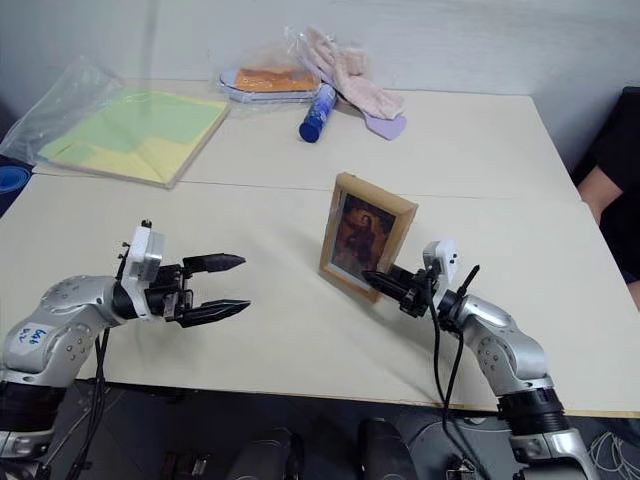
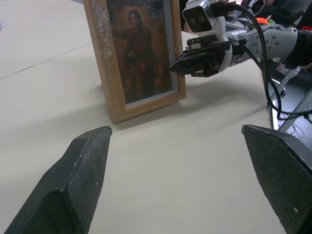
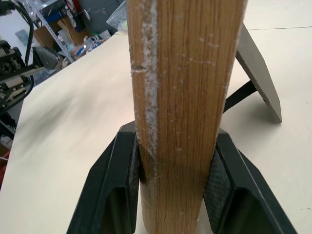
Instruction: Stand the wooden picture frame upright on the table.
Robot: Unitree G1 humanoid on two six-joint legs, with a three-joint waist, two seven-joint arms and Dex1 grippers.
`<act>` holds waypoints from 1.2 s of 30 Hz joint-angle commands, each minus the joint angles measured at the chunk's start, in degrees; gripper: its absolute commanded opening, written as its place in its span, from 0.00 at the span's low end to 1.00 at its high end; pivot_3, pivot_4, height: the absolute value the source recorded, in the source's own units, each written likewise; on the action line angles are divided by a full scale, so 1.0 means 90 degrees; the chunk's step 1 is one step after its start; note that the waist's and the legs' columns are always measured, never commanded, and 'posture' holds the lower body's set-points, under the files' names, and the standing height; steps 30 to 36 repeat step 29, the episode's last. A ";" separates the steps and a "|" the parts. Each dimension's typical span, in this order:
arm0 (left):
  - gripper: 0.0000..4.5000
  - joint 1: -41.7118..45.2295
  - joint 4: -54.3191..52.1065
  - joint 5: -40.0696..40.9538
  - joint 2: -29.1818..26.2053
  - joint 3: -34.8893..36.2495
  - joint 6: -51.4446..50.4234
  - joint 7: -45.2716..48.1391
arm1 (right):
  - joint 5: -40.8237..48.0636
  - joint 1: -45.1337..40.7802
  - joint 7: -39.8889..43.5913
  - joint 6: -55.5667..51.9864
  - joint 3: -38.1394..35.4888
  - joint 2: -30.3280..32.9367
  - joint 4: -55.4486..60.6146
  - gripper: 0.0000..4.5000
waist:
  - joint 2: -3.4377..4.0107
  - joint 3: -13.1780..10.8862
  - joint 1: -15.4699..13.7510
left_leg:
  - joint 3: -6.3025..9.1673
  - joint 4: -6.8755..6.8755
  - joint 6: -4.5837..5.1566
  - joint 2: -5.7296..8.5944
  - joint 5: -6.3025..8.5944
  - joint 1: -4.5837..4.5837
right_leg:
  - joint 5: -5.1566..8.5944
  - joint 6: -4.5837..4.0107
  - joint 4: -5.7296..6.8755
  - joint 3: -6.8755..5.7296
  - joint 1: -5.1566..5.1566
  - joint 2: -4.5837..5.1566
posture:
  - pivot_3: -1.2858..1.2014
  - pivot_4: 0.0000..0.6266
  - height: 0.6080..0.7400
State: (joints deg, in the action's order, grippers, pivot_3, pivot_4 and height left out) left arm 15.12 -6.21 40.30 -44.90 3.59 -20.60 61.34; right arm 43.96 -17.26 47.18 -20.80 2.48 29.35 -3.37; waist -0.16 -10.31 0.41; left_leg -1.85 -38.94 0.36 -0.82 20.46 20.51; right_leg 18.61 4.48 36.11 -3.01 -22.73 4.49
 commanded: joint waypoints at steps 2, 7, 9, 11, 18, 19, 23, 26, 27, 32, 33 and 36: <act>1.00 0.0053 -0.0165 -0.0166 0.0058 0.0193 0.0073 0.0018 | -0.0625 0.0027 0.0126 0.0162 -0.0094 -0.0052 -0.0433 0.28 | -0.0001 0.0001 -0.0003 | -0.0001 -0.0005 0.0001 0.0000 0.0000 -0.0004 | 0.0000 0.0001 0.0007 0.0002 0.0004 0.0001 | 0.52 0.24 1.00; 1.00 0.0036 -0.0052 -0.0476 0.0047 0.0231 0.0251 0.0063 | -0.1297 0.0079 0.0363 0.0775 -0.0030 -0.0108 -0.0683 0.36 | -0.0001 0.0002 0.0001 | -0.0002 -0.0004 0.0002 0.0000 0.0001 -0.0011 | -0.0001 0.0001 0.0008 0.0004 0.0008 0.0000 | 0.52 0.24 1.00; 1.00 -0.0005 0.0052 -0.0573 0.0039 0.0275 0.0343 0.0101 | -0.1501 0.0073 0.0493 0.1058 -0.0029 -0.0125 -0.0685 0.47 | -0.0004 0.0004 0.0000 | -0.0002 -0.0004 0.0002 0.0000 0.0001 -0.0012 | 0.0000 0.0001 0.0008 0.0003 0.0011 0.0000 | 0.52 0.24 1.00; 1.00 -0.0054 0.0161 -0.0662 0.0040 0.0325 0.0423 0.0122 | -0.1532 0.0053 0.0537 0.1115 -0.0122 -0.0208 -0.0626 0.63 | -0.0002 0.0003 -0.0012 | -0.0002 -0.0002 0.0003 0.0001 0.0002 -0.0008 | 0.0000 0.0001 0.0009 0.0003 0.0007 0.0000 | 0.52 0.24 1.00; 1.00 -0.0455 0.0479 -0.0930 0.0004 0.0514 0.0658 0.0258 | -0.1687 0.0284 0.1028 0.1376 -0.0293 0.0020 -0.0190 1.00 | -0.0001 0.0002 0.0014 | -0.0003 0.0000 0.0003 0.0000 0.0002 -0.0005 | -0.0001 0.0001 0.0035 0.0001 0.0001 0.0000 | 0.52 0.24 1.00; 1.00 -0.0515 0.0522 -0.0971 -0.0011 0.0546 0.0707 0.0269 | -0.1703 0.0369 0.1118 0.1410 -0.0335 0.0115 -0.0082 1.00 | -0.0001 0.0002 0.0013 | -0.0003 0.0000 0.0003 0.0000 0.0002 -0.0005 | 0.0000 0.0001 0.0035 0.0001 0.0001 0.0000 | 0.52 0.24 1.00; 1.00 -0.1000 0.0808 -0.1665 -0.0123 0.0813 0.1796 0.0232 | -0.2087 0.1062 0.1633 0.2366 -0.0811 0.0921 0.0371 1.00 | 0.0001 0.0001 -0.0039 | -0.0003 0.0001 0.0009 0.0001 0.0006 -0.0003 | -0.0001 0.0001 0.0027 0.0001 0.0002 0.0002 | 0.52 0.24 1.00; 1.00 -0.1273 0.0922 -0.1862 -0.0207 0.0986 0.2123 0.0230 | -0.2389 0.1435 0.1984 0.3478 -0.1146 0.1308 0.0305 1.00 | 0.0001 0.0000 -0.0029 | -0.0006 0.0002 0.0013 0.0003 0.0009 -0.0004 | -0.0001 0.0003 -0.0011 0.0000 0.0008 0.0003 | 0.52 0.24 1.00; 1.00 -0.1380 0.1022 -0.1930 -0.0251 0.1078 0.2309 0.0267 | -0.2482 0.1634 0.2093 0.3889 -0.1324 0.1443 0.0220 1.00 | 0.0001 0.0001 -0.0028 | -0.0008 0.0002 0.0013 0.0003 0.0009 -0.0009 | -0.0002 0.0003 -0.0011 0.0001 0.0012 0.0004 | 0.52 0.24 1.00; 1.00 -0.1505 0.1192 -0.2050 -0.0278 0.1217 0.2611 0.0246 | -0.2685 0.1928 0.2259 0.4672 -0.1553 0.1629 0.0001 1.00 | 0.0001 0.0001 -0.0027 | -0.0007 0.0005 0.0011 0.0001 0.0010 -0.0016 | -0.0002 0.0003 -0.0012 0.0000 0.0017 0.0003 | 0.52 0.24 1.00; 1.00 -0.1505 0.1192 -0.2050 -0.0278 0.1217 0.2611 0.0246 | -0.2685 0.1928 0.2259 0.4672 -0.1553 0.1629 0.0001 1.00 | 0.0001 0.0001 -0.0027 | -0.0007 0.0005 0.0011 0.0001 0.0010 -0.0016 | -0.0002 0.0003 -0.0012 0.0000 0.0017 0.0003 | 0.52 0.24 1.00; 1.00 -0.1505 0.1192 -0.2050 -0.0278 0.1217 0.2611 0.0246 | -0.2685 0.1928 0.2259 0.4672 -0.1553 0.1629 0.0001 1.00 | 0.0001 0.0001 -0.0027 | -0.0007 0.0005 0.0011 0.0001 0.0010 -0.0016 | -0.0002 0.0003 -0.0012 0.0000 0.0017 0.0003 | 0.52 0.24 1.00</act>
